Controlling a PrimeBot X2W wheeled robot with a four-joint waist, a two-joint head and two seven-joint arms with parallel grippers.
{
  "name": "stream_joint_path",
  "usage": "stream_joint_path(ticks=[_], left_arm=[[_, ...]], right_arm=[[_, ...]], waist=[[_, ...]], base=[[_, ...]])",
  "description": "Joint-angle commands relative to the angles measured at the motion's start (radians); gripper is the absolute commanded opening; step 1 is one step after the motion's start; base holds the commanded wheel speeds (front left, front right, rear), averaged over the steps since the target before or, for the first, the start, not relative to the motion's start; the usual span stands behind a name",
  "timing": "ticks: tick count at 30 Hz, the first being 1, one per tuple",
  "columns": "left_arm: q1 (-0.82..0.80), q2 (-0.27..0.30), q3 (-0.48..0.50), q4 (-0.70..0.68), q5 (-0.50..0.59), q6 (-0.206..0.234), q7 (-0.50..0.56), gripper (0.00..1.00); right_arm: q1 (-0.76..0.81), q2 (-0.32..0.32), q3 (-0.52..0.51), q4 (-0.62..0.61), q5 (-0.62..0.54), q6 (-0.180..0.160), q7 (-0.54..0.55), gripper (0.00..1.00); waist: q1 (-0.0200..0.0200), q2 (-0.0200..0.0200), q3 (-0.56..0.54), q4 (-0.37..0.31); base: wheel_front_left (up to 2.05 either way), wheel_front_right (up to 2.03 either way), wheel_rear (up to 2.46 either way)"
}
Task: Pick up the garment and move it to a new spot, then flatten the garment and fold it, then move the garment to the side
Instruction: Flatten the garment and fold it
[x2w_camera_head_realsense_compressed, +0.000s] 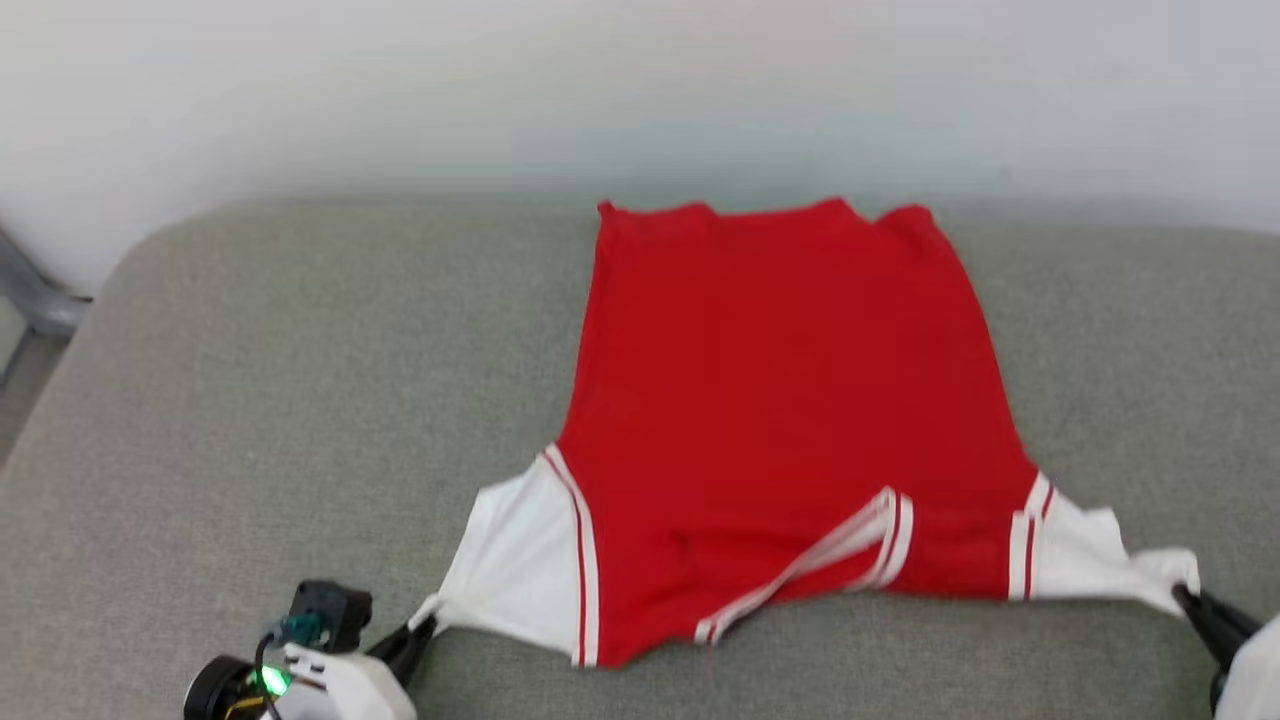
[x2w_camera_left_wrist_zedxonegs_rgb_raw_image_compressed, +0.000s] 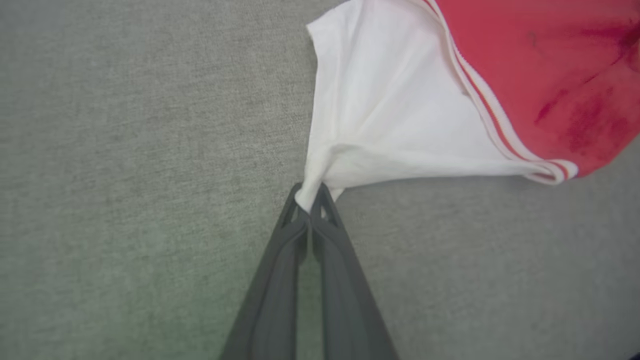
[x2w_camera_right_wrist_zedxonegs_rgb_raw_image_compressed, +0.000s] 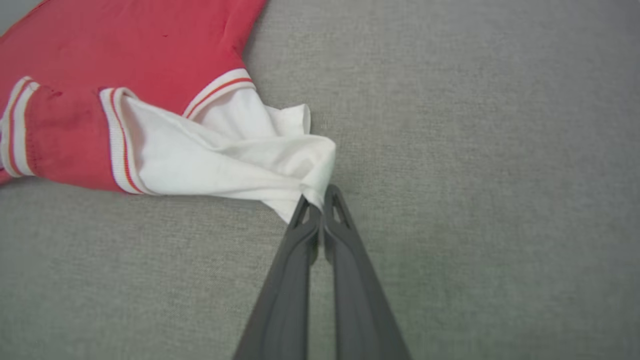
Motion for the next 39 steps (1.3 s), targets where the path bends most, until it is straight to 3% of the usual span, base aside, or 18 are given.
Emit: stream_joint_path(ticks=[1, 9, 12, 17, 20, 21, 22, 31, 39], left_arm=[[0.038, 0.027, -0.017, -0.02, -0.009, -0.003, 0.025, 0.0], [0.178, 0.102, -0.024, -0.166, -0.082, 0.01, 0.135, 0.0], [0.216, 0.125, -0.022, -0.239, -0.1, 0.028, 0.176, 0.0], [0.249, 0.14, -0.029, -0.348, -0.114, 0.059, 0.233, 0.0], [0.23, 0.163, -0.052, -0.398, -0.063, 0.077, 0.252, 0.0], [0.224, 0.16, -0.055, -0.412, -0.058, 0.083, 0.257, 0.0], [0.219, 0.154, -0.057, -0.429, -0.059, 0.087, 0.262, 0.0], [0.23, 0.186, -0.062, -0.635, -0.09, 0.147, 0.422, 0.0], [0.199, 0.224, -0.08, -0.86, -0.051, 0.201, 0.534, 0.0]], right_arm=[[0.05, -0.02, 0.004, -0.022, 0.016, -0.002, 0.018, 0.0], [0.243, -0.089, -0.023, -0.153, 0.088, -0.002, 0.109, 0.0], [0.298, -0.12, -0.041, -0.185, 0.06, -0.002, 0.126, 0.0], [0.337, -0.104, -0.084, -0.219, 0.046, -0.002, 0.148, 0.0], [0.336, -0.086, -0.107, -0.239, 0.069, -0.002, 0.168, 0.0], [0.332, -0.086, -0.12, -0.246, 0.078, -0.002, 0.176, 0.8], [0.327, -0.087, -0.132, -0.254, 0.092, -0.002, 0.186, 1.0], [0.217, -0.139, -0.269, -0.385, 0.196, -0.001, 0.355, 1.0], [-0.089, -0.13, -0.337, -0.432, 0.17, -0.001, 0.657, 1.0]], waist=[[0.0002, -0.0001, -0.045, 0.007], [0.0002, -0.0001, -0.081, 0.02], [0.0002, -0.0001, -0.081, 0.024], [0.0002, -0.0001, -0.067, 0.031], [0.0002, -0.0001, -0.05, 0.035], [0.0002, -0.0001, -0.043, 0.036], [0.0002, -0.0001, -0.035, 0.039], [0.0002, -0.0001, 0.064, 0.055], [0.0002, -0.0001, 0.219, 0.11]], base=[[0.0, 0.0, 0.0], [0.0, 0.0, 0.0], [0.0, 0.0, 0.0], [0.0, 0.0, 0.0], [0.0, 0.0, 0.0], [0.0, 0.0, 0.0], [0.0, 0.0, 0.0], [0.0, 0.0, 0.0], [0.0, 0.0, 0.0]])
